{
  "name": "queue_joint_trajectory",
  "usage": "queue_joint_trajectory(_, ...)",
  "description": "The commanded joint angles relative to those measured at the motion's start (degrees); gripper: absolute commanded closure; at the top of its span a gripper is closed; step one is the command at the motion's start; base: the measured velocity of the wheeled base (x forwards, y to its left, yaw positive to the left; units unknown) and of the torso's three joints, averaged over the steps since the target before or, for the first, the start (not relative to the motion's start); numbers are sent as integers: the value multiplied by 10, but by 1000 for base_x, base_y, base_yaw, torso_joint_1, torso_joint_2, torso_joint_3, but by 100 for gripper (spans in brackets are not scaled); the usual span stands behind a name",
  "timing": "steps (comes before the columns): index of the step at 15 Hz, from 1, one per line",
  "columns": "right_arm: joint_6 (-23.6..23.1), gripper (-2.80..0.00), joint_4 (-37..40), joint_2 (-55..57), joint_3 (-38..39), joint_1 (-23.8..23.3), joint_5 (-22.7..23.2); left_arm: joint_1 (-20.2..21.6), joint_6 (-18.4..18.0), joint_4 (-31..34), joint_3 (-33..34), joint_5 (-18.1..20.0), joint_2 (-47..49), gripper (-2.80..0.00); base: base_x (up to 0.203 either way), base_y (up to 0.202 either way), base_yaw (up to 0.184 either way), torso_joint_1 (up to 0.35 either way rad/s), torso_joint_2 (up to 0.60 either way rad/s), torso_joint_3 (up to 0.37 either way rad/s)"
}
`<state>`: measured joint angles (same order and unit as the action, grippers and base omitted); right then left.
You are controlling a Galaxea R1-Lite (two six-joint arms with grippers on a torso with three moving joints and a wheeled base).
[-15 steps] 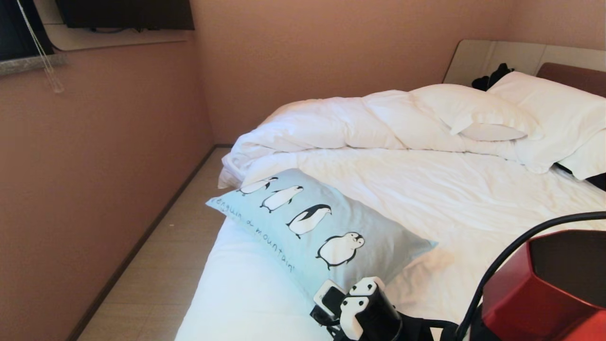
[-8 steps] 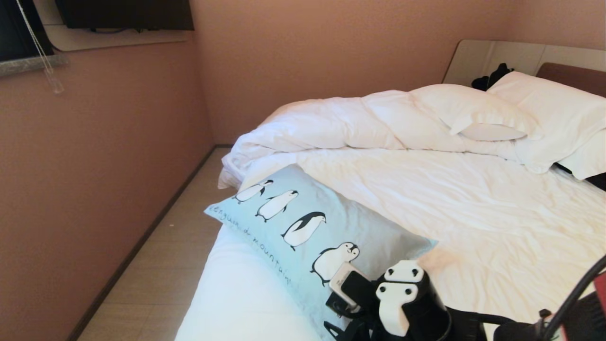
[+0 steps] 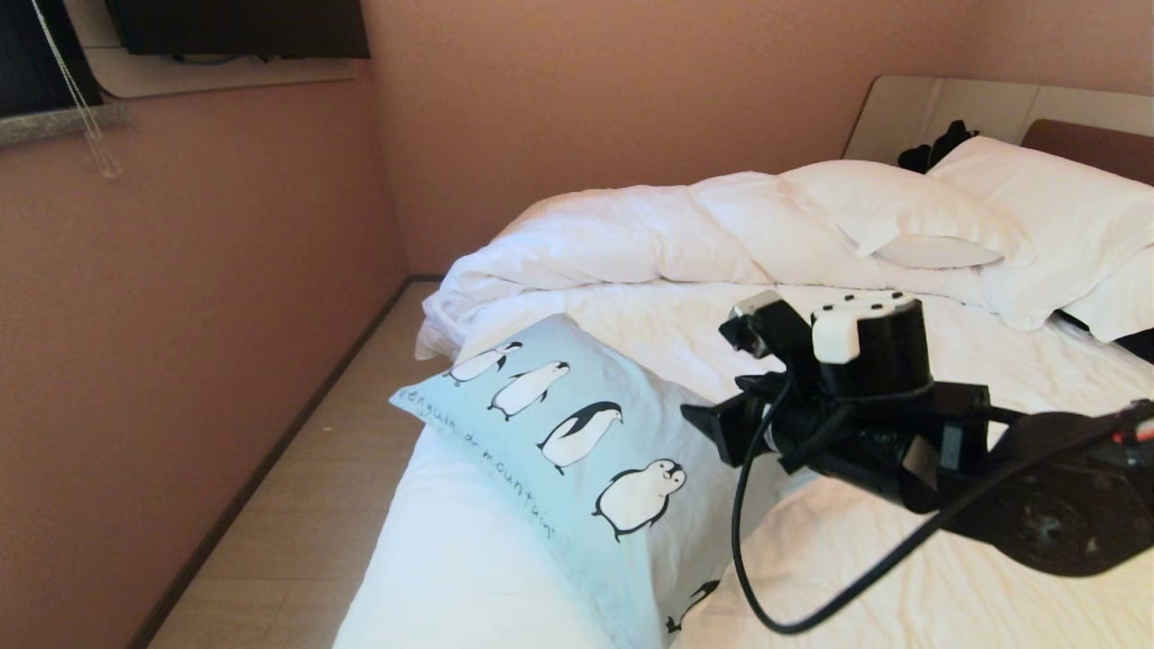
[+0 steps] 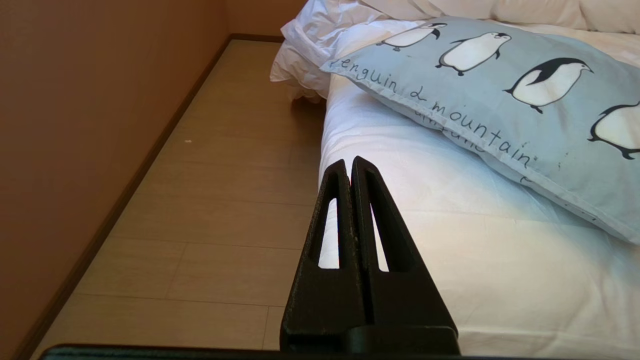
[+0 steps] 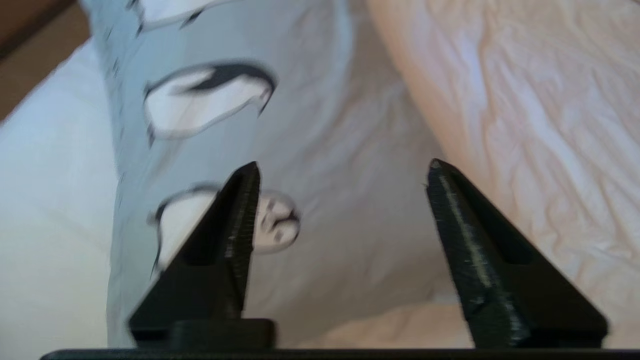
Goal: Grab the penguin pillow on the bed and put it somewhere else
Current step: Pick up the pillow
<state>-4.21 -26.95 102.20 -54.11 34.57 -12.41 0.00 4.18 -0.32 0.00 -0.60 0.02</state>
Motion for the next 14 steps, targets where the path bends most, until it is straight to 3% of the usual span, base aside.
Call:
queue_joint_trajectory(1,129,0,172,50,-79,-46,24,0,0,0,2,1,0,0,0,0,0,0,0,0)
queue_joint_trajectory(4,165,0,267,112,-140,-106,84,0,0,0,2,0,0,0,0,0,0,0,0,0)
queue_joint_trajectory(12,143,0,280,165,-160,-147,102,0,0,0,2,0,0,0,0,0,0,0,0,0)
queue_joint_trajectory(13,137,-280,280,166,-158,-149,101,0,0,0,2,1,0,0,0,0,0,0,0,0)
queue_joint_trajectory(14,135,-280,281,163,-157,-149,101,0,0,0,2,0,0,0,0,0,0,0,0,0)
